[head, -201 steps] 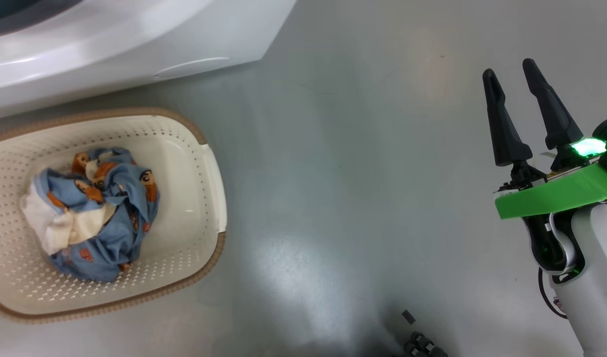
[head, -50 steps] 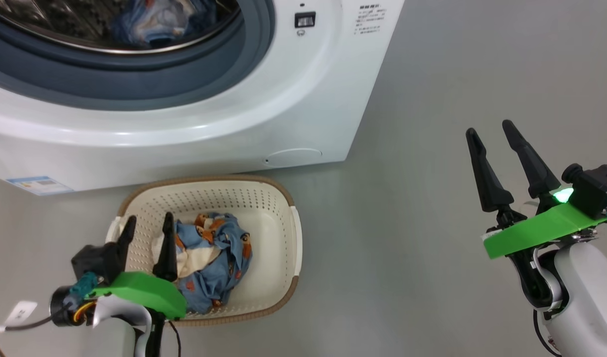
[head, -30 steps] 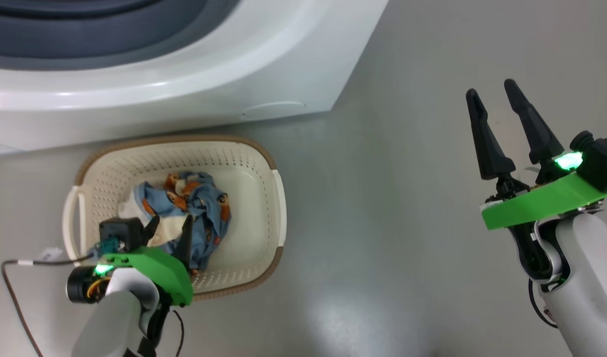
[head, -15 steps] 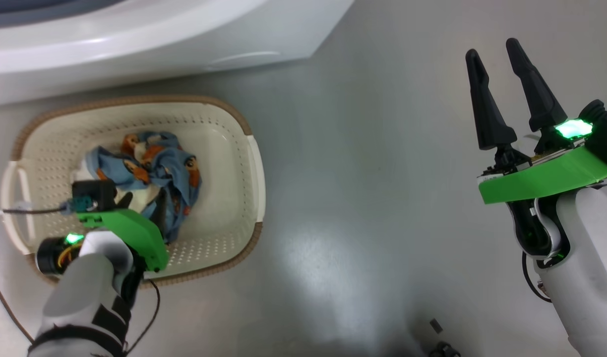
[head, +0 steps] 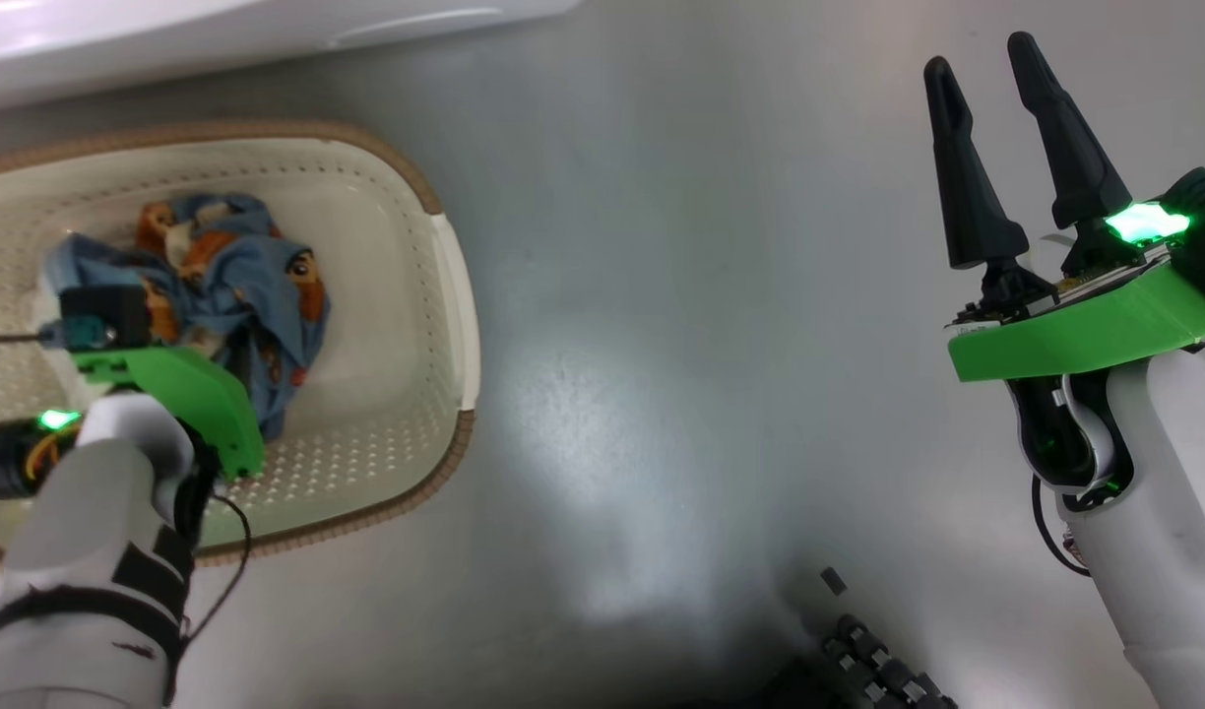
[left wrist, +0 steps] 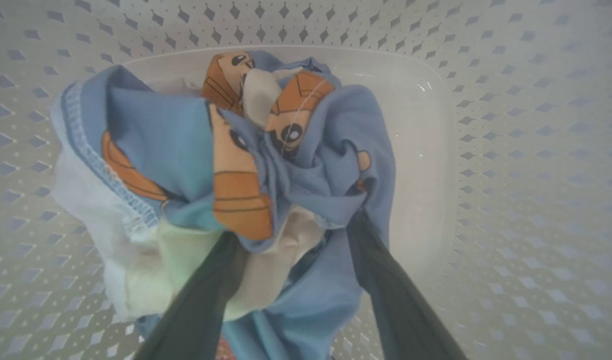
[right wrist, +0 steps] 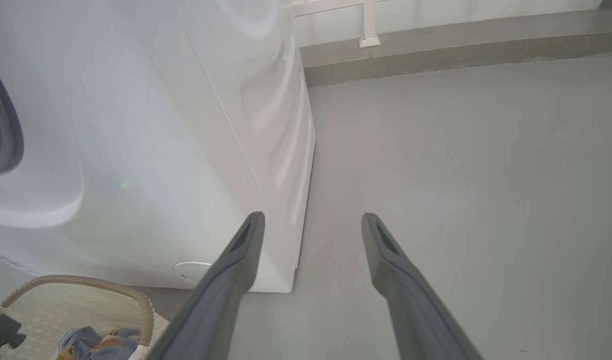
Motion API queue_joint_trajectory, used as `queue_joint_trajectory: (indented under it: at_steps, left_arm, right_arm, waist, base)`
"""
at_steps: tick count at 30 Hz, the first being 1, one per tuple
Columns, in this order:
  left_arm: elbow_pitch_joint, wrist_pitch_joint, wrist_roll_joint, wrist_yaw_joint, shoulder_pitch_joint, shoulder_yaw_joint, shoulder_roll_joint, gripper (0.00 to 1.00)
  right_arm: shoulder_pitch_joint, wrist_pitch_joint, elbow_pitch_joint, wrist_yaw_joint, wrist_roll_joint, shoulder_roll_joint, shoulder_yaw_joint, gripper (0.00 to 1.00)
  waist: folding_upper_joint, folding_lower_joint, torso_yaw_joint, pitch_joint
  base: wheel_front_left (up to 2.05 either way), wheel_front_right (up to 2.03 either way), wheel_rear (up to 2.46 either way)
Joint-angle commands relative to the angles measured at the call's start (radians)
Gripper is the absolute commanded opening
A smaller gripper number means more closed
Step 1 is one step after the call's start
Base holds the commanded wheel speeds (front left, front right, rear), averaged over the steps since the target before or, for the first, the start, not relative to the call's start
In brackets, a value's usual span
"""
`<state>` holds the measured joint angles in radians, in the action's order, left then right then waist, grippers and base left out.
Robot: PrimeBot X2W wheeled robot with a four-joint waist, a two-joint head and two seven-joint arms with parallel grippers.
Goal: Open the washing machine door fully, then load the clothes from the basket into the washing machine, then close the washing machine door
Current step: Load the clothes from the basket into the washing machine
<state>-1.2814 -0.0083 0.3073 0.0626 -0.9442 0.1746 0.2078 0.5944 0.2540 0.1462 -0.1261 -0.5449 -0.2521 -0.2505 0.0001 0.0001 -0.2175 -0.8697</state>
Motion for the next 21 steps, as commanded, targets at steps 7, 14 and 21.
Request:
queue_joint_trajectory:
  at_steps: [7, 14, 21]
  left_arm:
    - [-0.004, 0.029, 0.002, -0.096, -0.04, -0.018, 0.069, 1.0]
    - [-0.007, 0.065, 0.007, -0.13, -0.055, -0.016, 0.102, 1.0]
    - [-0.008, 0.1, 0.012, -0.132, -0.052, -0.006, 0.089, 1.0]
  right_arm:
    - [-0.014, 0.008, -0.034, -0.005, 0.009, -0.004, -0.006, 1.0]
    - [-0.011, 0.008, -0.036, -0.005, 0.009, 0.004, -0.009, 1.0]
    - [-0.015, 0.008, -0.032, -0.005, 0.01, 0.005, -0.005, 1.0]
  waist:
    - [-0.0001, -0.0001, -0.036, -0.063]
    - [-0.0001, -0.0001, -0.058, -0.085]
    - [-0.0001, -0.0001, -0.063, -0.082]
  base:
    - [0.0, 0.0, 0.0]
    - [0.0, 0.0, 0.0]
    - [0.0, 0.0, 0.0]
